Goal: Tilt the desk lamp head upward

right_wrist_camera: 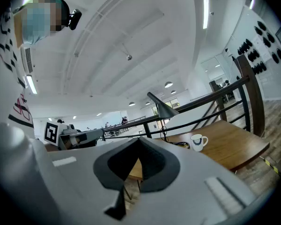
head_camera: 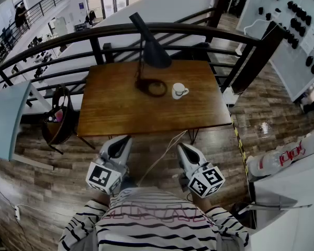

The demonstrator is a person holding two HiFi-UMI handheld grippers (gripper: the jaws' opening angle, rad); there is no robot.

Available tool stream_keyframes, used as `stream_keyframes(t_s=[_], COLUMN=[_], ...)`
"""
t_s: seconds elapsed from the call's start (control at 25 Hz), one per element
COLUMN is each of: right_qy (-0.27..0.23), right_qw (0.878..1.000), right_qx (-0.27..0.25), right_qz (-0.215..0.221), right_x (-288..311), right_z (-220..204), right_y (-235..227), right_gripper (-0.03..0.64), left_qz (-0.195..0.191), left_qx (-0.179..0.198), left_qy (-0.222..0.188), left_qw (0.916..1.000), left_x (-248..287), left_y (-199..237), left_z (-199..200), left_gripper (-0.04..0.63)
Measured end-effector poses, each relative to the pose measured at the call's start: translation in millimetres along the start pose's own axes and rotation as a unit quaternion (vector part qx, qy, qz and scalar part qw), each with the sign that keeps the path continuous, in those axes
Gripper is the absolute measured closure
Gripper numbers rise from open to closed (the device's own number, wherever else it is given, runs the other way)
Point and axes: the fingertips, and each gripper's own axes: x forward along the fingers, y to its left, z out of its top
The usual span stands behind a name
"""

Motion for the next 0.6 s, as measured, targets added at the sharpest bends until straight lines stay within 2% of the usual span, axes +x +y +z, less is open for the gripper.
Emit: stream_keyframes(t_s=[0.24, 0.44, 0.6], right_qy=[-0.001, -0.033, -0.038], right_qw=[1.000, 0.999, 0.999], right_qx=[0.000, 0.034, 0.034], right_qz=[0.000, 0.009, 0.003], right_x=[3.6, 2.8, 2.7], right_z=[-0.9, 4.4, 5.0], right_y=[-6.2, -11.2, -13.0], right_gripper=[0.617, 0.615, 0.615], left_qz=[-0.003, -0.005, 0.000], left_qx=[0.001, 0.003, 0.004], left_qy=[0.004, 0.005, 0.008], left_qw=[1.0000, 1.0000, 1.0000], left_x=[7.4, 9.7, 8.7], left_y=[4.2, 5.3, 6.2], left_z=[-3.2, -5.5, -9.8], left_gripper=[0.594, 0.594, 0.592])
